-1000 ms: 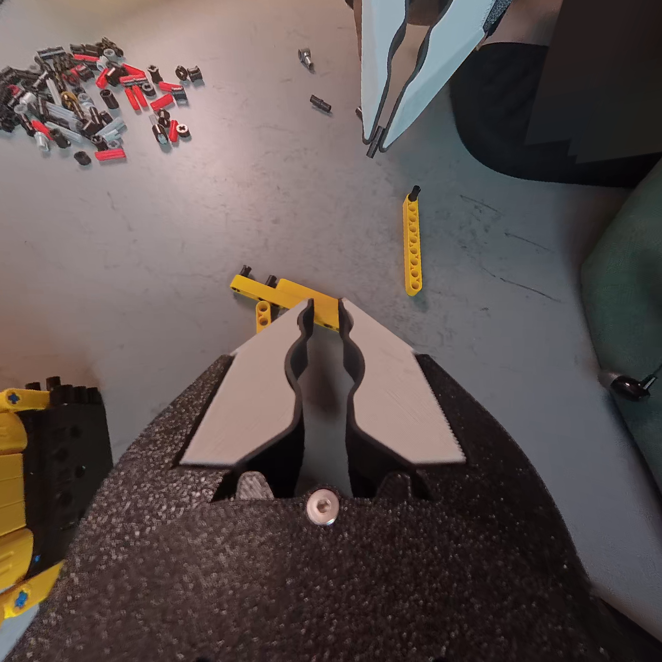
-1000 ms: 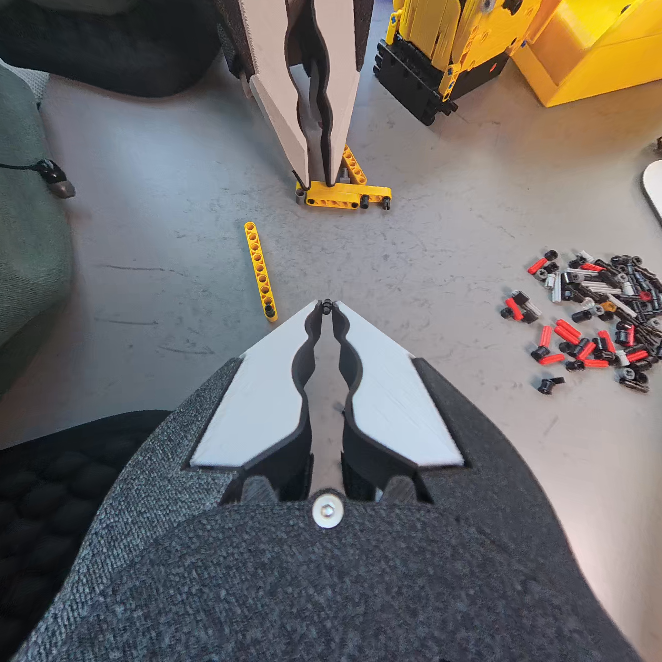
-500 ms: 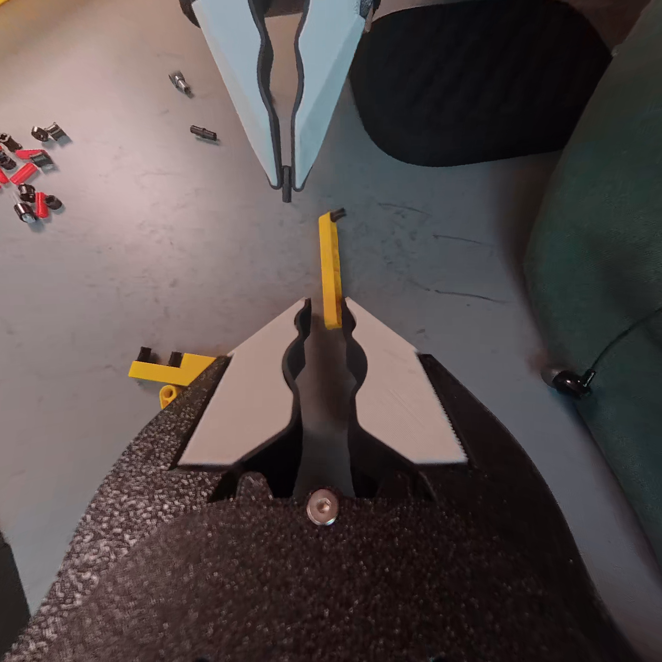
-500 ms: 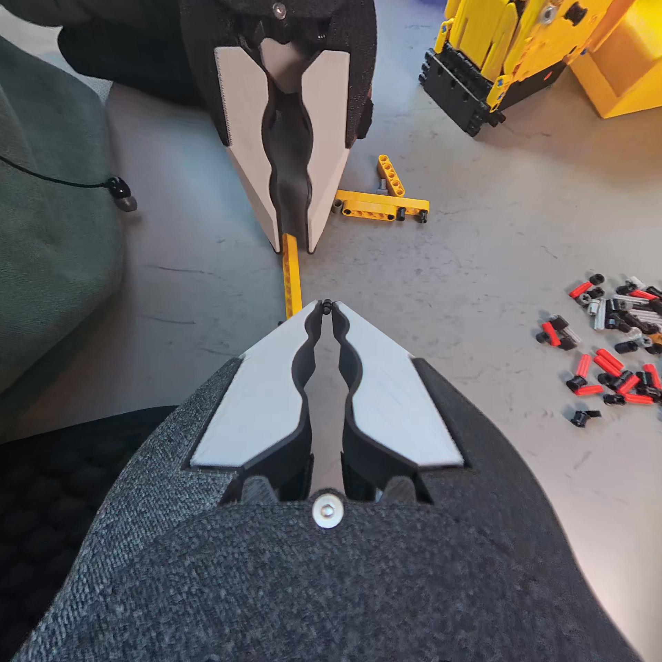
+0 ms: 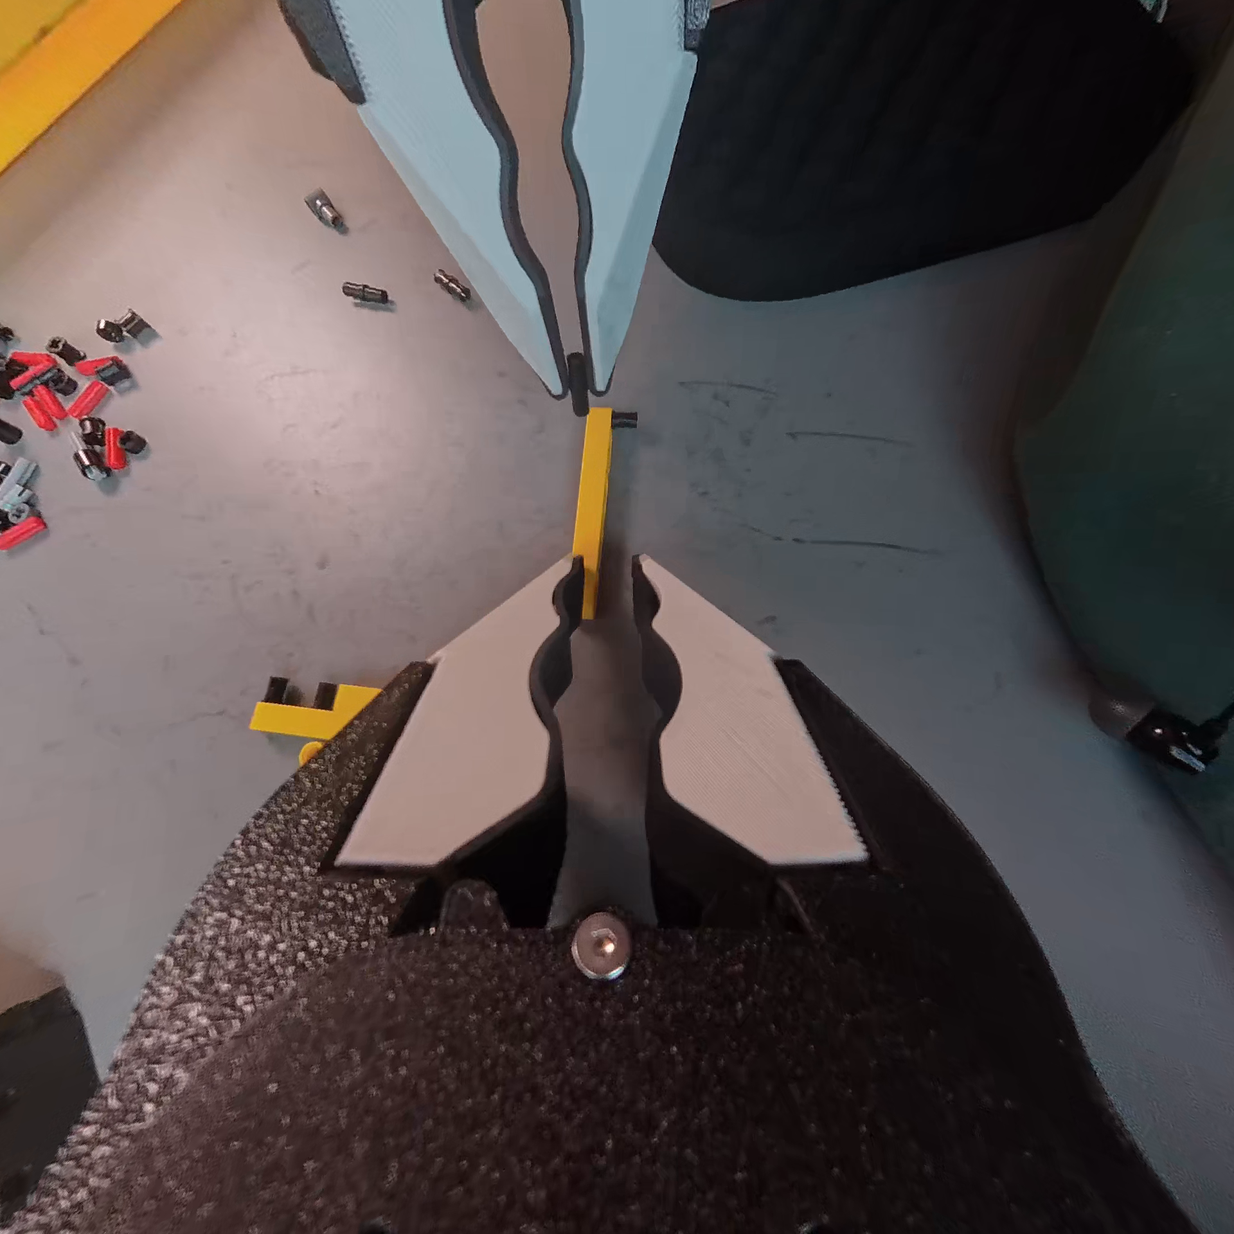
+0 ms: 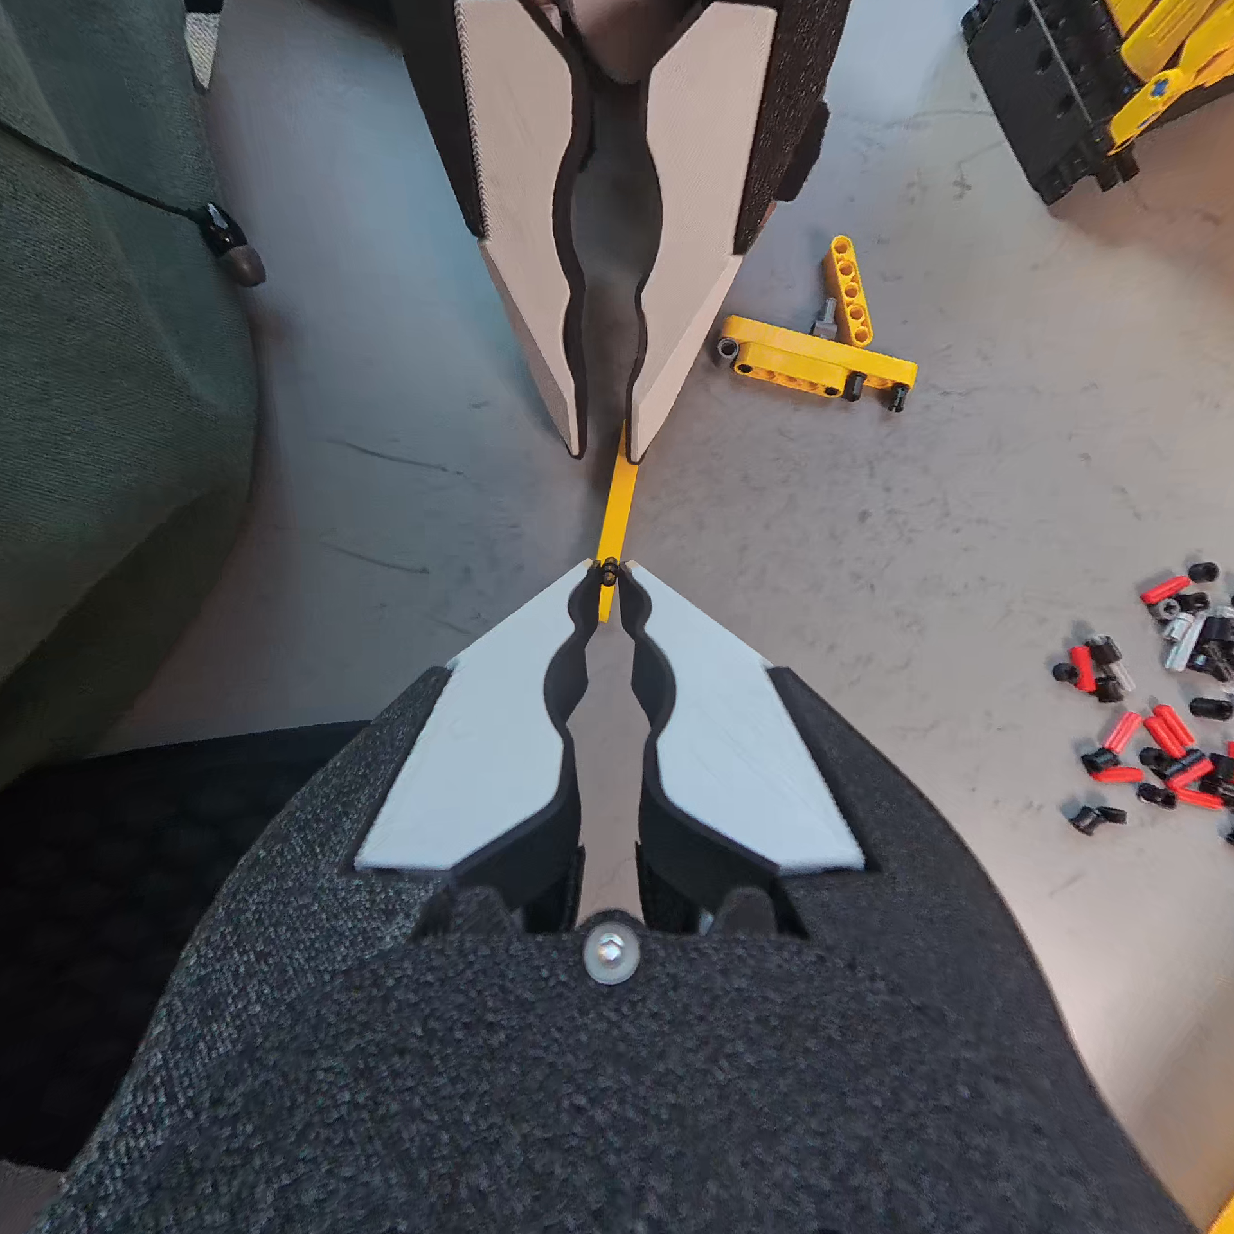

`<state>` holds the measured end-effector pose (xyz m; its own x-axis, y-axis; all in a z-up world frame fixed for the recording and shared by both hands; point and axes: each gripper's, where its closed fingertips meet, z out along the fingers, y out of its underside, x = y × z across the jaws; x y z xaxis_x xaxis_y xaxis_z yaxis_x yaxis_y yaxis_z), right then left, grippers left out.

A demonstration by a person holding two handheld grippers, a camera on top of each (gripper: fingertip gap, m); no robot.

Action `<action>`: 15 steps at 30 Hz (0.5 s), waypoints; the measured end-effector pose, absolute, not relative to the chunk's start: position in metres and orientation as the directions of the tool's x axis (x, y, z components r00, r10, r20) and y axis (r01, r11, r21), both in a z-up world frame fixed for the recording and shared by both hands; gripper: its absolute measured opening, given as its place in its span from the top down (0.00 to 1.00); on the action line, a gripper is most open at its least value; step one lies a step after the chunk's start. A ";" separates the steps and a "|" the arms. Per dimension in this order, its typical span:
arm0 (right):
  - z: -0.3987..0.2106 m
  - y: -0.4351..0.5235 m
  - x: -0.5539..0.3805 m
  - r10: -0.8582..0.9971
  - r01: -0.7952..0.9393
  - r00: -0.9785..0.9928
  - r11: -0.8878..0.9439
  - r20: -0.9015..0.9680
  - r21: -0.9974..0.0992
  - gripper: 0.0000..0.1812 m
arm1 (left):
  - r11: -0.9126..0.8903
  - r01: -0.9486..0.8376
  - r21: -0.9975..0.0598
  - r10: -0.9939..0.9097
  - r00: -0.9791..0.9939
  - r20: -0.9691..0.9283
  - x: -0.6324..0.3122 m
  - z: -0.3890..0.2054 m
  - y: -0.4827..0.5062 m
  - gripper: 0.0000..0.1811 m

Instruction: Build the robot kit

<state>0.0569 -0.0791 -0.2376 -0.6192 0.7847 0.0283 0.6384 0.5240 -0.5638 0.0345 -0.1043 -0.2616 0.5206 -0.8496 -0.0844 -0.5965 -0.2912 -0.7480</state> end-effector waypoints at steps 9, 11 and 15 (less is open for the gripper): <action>-0.232 -0.073 0.064 0.812 0.659 -0.582 0.503 0.045 -0.559 0.97 | -0.434 -0.524 -0.733 -0.814 0.576 0.071 0.035 -0.260 -0.095 0.98; -0.231 -0.072 0.065 0.813 0.658 -0.580 0.506 0.052 -0.558 0.97 | -0.483 -0.491 -0.725 -0.800 0.585 0.136 0.035 -0.260 -0.092 0.98; -0.230 -0.068 0.068 0.820 0.662 -0.570 0.499 0.056 -0.560 0.97 | -0.568 -0.444 -0.693 -0.772 0.579 0.261 0.036 -0.260 -0.091 0.98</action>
<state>0.0677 -0.0682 -0.2297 -0.5703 0.8195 0.0556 0.6620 0.4987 -0.5595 0.0356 -0.0907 -0.2603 0.5790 -0.7723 0.2613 -0.4443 -0.5676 -0.6931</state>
